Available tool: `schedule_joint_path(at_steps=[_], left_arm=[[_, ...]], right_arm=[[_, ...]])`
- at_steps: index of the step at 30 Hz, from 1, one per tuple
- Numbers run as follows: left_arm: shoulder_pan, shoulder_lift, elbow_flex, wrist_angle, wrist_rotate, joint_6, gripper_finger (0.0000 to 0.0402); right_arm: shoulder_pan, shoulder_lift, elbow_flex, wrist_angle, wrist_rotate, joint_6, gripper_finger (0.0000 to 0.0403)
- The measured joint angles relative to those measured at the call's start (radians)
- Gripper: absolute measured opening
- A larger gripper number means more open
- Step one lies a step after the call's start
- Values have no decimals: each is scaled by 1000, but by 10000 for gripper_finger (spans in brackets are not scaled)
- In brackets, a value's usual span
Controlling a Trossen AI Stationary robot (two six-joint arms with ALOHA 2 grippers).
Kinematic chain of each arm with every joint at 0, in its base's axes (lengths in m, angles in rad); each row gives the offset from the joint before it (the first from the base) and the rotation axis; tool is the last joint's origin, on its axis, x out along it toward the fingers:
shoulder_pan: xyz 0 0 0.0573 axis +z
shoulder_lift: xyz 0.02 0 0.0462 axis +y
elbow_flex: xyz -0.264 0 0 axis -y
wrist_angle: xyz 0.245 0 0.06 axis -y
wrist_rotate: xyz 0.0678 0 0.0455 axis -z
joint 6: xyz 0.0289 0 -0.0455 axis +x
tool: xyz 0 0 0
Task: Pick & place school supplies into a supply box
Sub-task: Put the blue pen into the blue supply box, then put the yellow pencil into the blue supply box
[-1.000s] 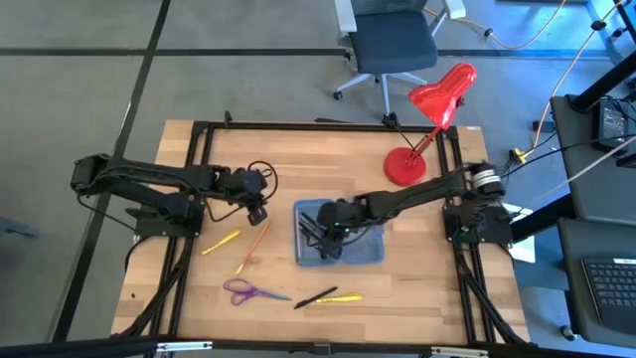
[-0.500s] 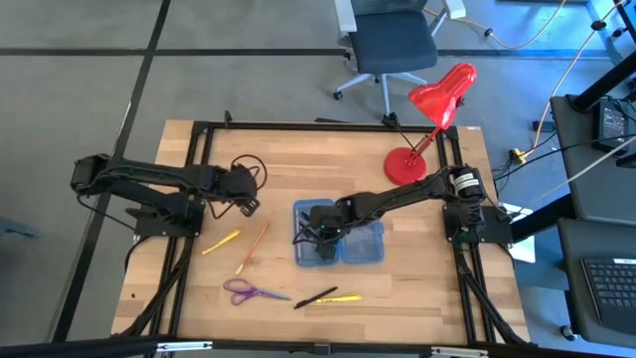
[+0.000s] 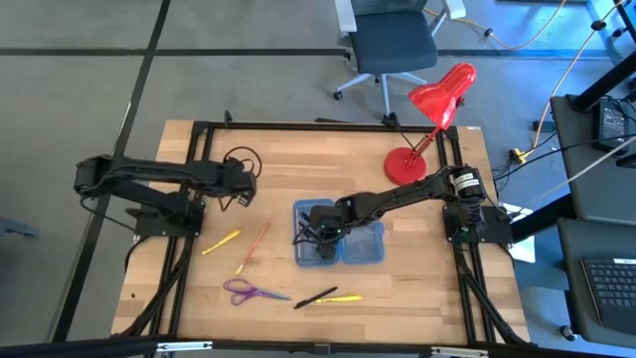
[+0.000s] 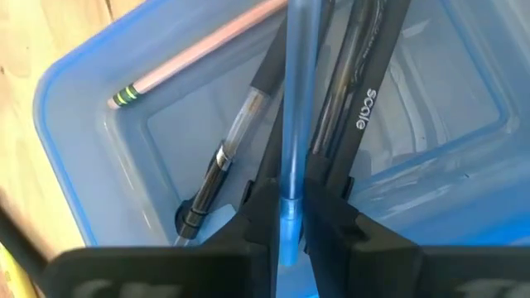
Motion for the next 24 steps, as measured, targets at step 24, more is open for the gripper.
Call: schedule_joint_path(at_steps=[24], left_arm=[[353,258,0,143,33,272,100]], right_arm=[[0,-3,0,-21,-36,-29,132]])
